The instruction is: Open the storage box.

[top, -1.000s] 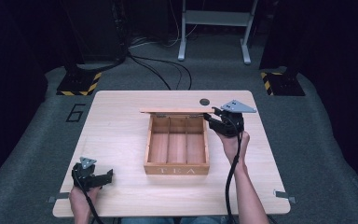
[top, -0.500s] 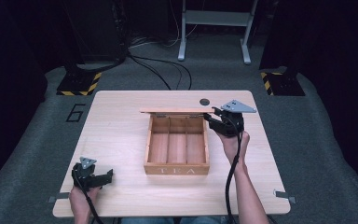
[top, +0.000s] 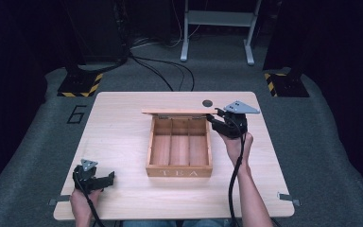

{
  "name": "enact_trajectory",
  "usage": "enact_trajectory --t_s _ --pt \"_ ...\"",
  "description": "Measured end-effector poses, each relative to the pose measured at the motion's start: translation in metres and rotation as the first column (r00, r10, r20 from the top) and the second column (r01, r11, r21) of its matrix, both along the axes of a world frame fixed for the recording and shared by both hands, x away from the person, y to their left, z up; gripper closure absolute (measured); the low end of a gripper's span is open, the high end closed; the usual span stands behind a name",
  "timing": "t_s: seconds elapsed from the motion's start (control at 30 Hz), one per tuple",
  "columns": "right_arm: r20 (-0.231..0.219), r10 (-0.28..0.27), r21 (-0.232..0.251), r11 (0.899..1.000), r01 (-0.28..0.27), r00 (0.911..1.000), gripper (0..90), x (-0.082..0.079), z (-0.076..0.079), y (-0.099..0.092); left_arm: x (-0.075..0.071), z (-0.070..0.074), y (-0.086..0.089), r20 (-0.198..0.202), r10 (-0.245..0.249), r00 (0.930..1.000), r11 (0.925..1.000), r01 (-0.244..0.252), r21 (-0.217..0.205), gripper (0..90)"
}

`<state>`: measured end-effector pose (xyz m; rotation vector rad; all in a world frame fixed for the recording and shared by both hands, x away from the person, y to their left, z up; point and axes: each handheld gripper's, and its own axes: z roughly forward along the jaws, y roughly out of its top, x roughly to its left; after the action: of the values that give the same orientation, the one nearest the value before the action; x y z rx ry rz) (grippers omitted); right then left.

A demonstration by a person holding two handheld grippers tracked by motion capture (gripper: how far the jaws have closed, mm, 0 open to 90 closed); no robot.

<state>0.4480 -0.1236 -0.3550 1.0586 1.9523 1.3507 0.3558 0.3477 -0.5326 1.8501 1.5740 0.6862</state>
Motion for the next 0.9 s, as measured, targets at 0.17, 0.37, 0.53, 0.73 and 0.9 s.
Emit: enact_trajectory --t_s 0.17,0.37,0.53,0.73,0.9 --pt "-0.001 -0.001 0.002 1.0 0.001 1.0 57.5 0.0001 0.0001 0.0001 0.0001 0.0 0.0 0.001 0.0 1.0 1.0 0.0 0.0 3.1" --pt "0.0 -0.001 0.0 1.0 0.001 1.0 57.5 0.0001 0.0001 0.0 0.0 0.0 0.0 0.0 0.0 1.0 1.0 0.0 0.0 3.2" --pt "-0.001 -0.003 0.001 1.0 0.003 1.0 57.6 0.0004 0.0005 0.0002 0.0 0.0 0.0 0.0 0.0 1.0 1.0 0.0 0.0 3.1" --pt "-0.001 -0.003 -0.002 1.0 0.003 1.0 57.6 0.0003 0.0007 0.0001 0.0 0.0001 0.0001 0.0 0.0 1.0 1.0 0.0 0.002 3.2" --pt "-0.001 -0.004 -0.002 1.0 0.004 1.0 57.6 0.0003 0.0006 0.0001 0.0002 0.0 0.0002 0.004 -0.001 1.0 1.0 0.001 0.004 3.1"
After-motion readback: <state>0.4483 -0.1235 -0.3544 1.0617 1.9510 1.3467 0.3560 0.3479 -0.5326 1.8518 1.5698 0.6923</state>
